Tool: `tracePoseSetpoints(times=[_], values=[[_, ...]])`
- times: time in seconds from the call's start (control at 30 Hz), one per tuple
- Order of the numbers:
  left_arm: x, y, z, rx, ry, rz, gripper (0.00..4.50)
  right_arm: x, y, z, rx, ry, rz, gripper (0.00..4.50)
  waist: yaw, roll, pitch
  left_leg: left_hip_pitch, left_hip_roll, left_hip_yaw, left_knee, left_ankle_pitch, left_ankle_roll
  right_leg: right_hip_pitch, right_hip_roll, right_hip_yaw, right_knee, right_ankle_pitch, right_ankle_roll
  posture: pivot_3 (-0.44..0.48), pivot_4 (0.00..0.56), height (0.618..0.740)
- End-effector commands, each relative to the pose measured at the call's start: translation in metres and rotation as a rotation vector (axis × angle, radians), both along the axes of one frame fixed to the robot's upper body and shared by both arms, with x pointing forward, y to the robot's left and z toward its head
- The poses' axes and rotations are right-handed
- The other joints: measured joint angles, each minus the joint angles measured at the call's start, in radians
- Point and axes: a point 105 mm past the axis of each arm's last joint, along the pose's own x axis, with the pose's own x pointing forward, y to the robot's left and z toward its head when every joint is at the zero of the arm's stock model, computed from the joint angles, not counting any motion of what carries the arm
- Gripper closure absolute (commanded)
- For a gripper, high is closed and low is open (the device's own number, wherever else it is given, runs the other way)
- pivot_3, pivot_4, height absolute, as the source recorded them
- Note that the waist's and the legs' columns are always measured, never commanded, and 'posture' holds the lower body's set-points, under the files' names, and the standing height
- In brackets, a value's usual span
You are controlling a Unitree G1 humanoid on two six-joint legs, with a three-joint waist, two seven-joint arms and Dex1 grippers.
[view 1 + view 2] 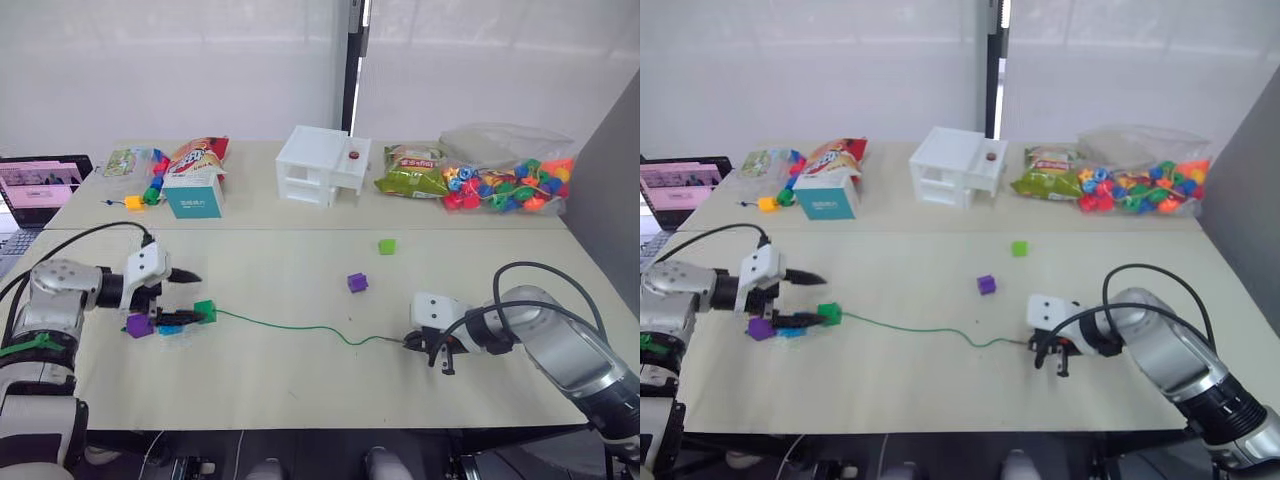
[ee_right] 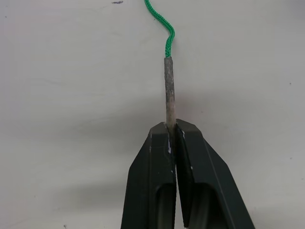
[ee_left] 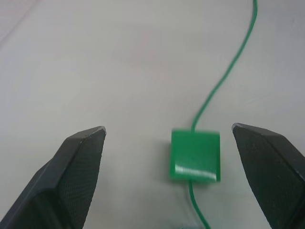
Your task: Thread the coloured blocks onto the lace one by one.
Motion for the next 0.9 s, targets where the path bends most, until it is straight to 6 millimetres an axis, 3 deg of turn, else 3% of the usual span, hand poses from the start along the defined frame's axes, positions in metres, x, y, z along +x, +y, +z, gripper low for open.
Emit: tracePoseSetpoints(times=[0.03, 0.33, 0.43, 0.67, 0.77, 0.9], values=[[-0.006, -0.041, 0.02, -0.065, -0.034, -0.105, 0.02, -0.004, 0.004, 0.006, 0.02, -0.008, 0.014, 4.5, -0.002, 0.0, 0.0, 0.0, 0.0, 0.0, 0.0, 0.0, 0.0, 0.0, 0.0, 0.0, 0.0, 0.0, 0.0, 0.0, 0.15, 0.74], [-0.022, -0.173, -0.008, -0.156, -0.058, -0.381, 0.02, -0.011, 0.018, 0.011, 0.086, 0.02, 0.02, 4.5, -0.001, 0.0, 0.0, 0.001, 0.0, 0.0, 0.001, 0.0, 0.0, 0.001, 0.0, 0.001, -0.004, 0.0, 0.0, 0.0, 0.15, 0.74], [-0.03, -0.203, -0.016, -0.195, -0.033, -0.451, 0.02, -0.012, 0.018, 0.011, 0.082, 0.022, 0.022, 4.5, 0.002, -0.001, 0.0, 0.0, -0.001, 0.0, 0.002, 0.0, 0.0, 0.001, -0.001, 0.001, -0.005, 0.0, 0.0, 0.0, 0.15, 0.74], [-0.043, -0.228, -0.052, -0.192, 0.037, -0.488, 0.02, -0.014, 0.015, 0.009, 0.077, 0.022, 0.007, 4.5, 0.002, 0.0, 0.0, 0.001, -0.001, 0.001, 0.002, 0.0, 0.0, 0.001, -0.001, 0.001, -0.005, 0.0, 0.0, 0.0, 0.15, 0.74], [-0.052, -0.231, -0.062, -0.19, 0.067, -0.508, 0.77, -0.014, 0.014, 0.009, 0.077, 0.021, 0.002, 4.5, 0.004, 0.0, 0.0, 0.001, -0.001, 0.001, 0.002, 0.0, 0.0, 0.001, -0.001, 0.001, -0.005, 0.0, 0.0, 0.0, 0.15, 0.74], [-0.051, -0.232, -0.067, -0.185, 0.062, -0.479, 2.07, -0.014, 0.014, 0.009, 0.075, 0.019, -0.001, 4.5, 0.011, 0.0, 0.0, 0.001, -0.001, 0.001, 0.002, 0.0, 0.0, 0.001, -0.001, 0.001, -0.005, 0.0, 0.0, 0.0, 0.15, 0.74]])
